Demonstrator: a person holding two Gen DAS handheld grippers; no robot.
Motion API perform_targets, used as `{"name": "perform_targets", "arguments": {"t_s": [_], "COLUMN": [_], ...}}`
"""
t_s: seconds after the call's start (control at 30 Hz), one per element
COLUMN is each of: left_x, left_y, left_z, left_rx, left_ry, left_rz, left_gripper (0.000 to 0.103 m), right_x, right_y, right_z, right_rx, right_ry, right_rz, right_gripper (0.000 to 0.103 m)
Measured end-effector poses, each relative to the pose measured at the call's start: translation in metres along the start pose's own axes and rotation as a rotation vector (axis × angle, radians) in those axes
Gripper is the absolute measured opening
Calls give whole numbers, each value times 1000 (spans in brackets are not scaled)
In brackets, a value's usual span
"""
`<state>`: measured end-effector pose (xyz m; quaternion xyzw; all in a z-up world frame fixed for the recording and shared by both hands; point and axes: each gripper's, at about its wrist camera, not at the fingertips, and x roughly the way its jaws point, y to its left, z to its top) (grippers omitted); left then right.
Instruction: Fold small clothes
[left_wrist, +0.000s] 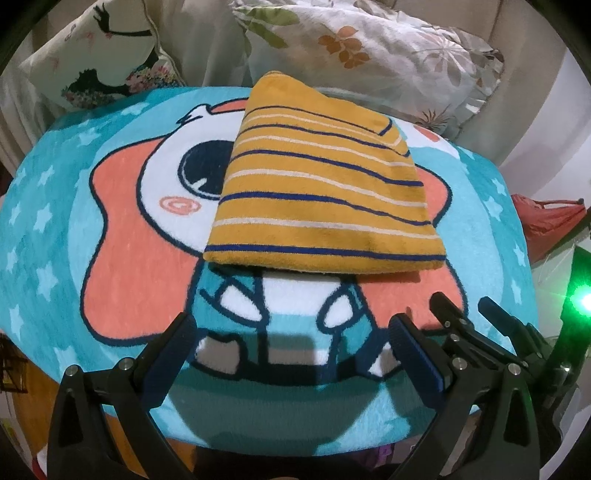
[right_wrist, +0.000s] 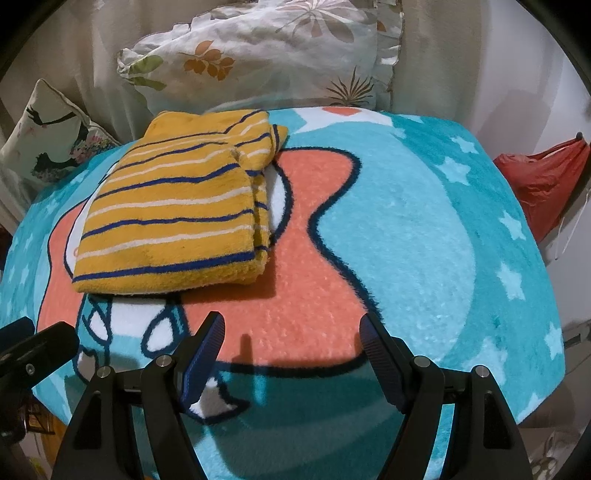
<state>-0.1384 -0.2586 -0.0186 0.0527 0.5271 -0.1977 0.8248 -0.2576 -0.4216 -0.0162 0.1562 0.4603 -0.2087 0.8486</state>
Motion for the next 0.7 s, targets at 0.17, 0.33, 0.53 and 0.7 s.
{"name": "perform_targets", "arguments": {"t_s": [0.17, 0.33, 0.53, 0.7], "left_x": [3, 13, 24, 30], "left_y": [-1, -11, -21, -24], "left_z": [2, 18, 36, 40], "left_rx": [-8, 1, 30, 30], "left_ry": [7, 38, 40, 51], "left_rz": [-3, -43, -56, -50], "left_gripper": [103, 103, 103, 103], "right_x": [1, 1, -1, 3], "right_y": [-6, -9, -25, -33], "right_z": [1, 2, 9, 10], "right_rx": [22, 19, 49, 61], "right_ry": [-2, -9, -30, -20], "right_rz": [-4, -2, -38, -38], "right_gripper": [80, 80, 81, 81]}}
